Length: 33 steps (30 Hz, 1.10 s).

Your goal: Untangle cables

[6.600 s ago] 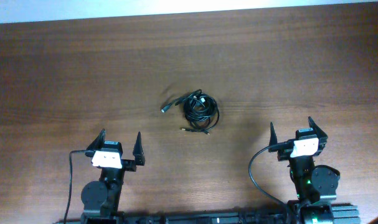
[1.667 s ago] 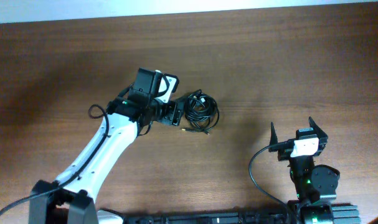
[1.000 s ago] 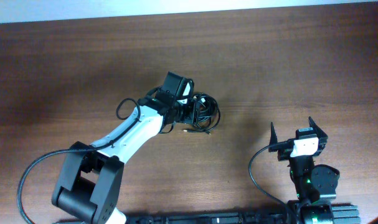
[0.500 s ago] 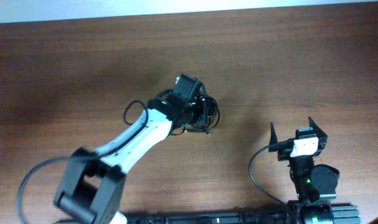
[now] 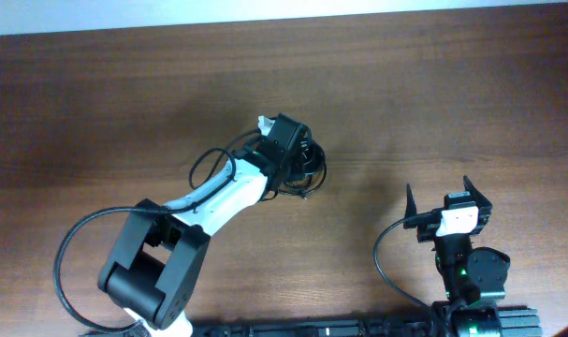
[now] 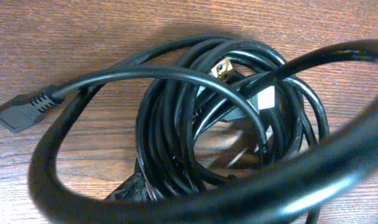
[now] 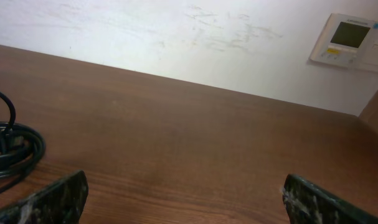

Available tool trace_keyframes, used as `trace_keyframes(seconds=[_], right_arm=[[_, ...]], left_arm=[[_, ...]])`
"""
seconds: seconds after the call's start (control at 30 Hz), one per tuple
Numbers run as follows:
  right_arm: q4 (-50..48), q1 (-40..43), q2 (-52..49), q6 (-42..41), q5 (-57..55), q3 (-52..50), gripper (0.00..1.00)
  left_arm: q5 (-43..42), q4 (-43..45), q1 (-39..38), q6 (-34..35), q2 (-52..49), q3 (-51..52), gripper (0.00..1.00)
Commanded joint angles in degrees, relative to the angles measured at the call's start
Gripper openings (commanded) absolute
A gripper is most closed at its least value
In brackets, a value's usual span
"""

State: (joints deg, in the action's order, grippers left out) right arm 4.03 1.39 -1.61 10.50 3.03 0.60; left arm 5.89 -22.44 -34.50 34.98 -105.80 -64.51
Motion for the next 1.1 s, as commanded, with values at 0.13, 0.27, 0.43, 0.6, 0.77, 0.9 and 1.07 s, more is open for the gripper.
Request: trace_keyframes(seconds=[0.13,0.27,0.43,0.6,0.77,0.9,1.07], right_arm=[[0.2,-0.3,0.1,-3.0,0.9,-0.3,0.98],[0.2,-0.3,0.1,-17.1,1.1,-0.3,0.98],[2.7,-0.3,-2.9,-20.7,1.5,0.9,0.98],[11.6,-0.3,-18.3,-20.7,1.5,11.1,0.98],[26.3,-0.3,-36.3,-20.5,9.2,30.1,0.98],[21.9,-0.3,-40.6,-20.5,25.3,35.3,0.89],[18.4,-0.3,-41.4,-21.0,39.3,35.3,0.65]], left_arm=[[0.6,3.5,-0.1,1.9,-3.6,-0.2,0.29],[-0.5,2.3,0.0,1.2,-1.1,-1.0,0.0],[-8.7,-2.1,1.7,-6.3,12.5,-1.0,0.0],[-28.7,-3.3,7.6,-17.7,13.7,-1.0,0.0],[-45.8,-3.1,11.7,-23.4,13.7,-1.0,0.0],[-60.0,-1.6,11.7,-25.4,13.7,-1.0,0.0],[-67.1,1.8,10.9,-25.6,13.7,-1.0,0.0]])
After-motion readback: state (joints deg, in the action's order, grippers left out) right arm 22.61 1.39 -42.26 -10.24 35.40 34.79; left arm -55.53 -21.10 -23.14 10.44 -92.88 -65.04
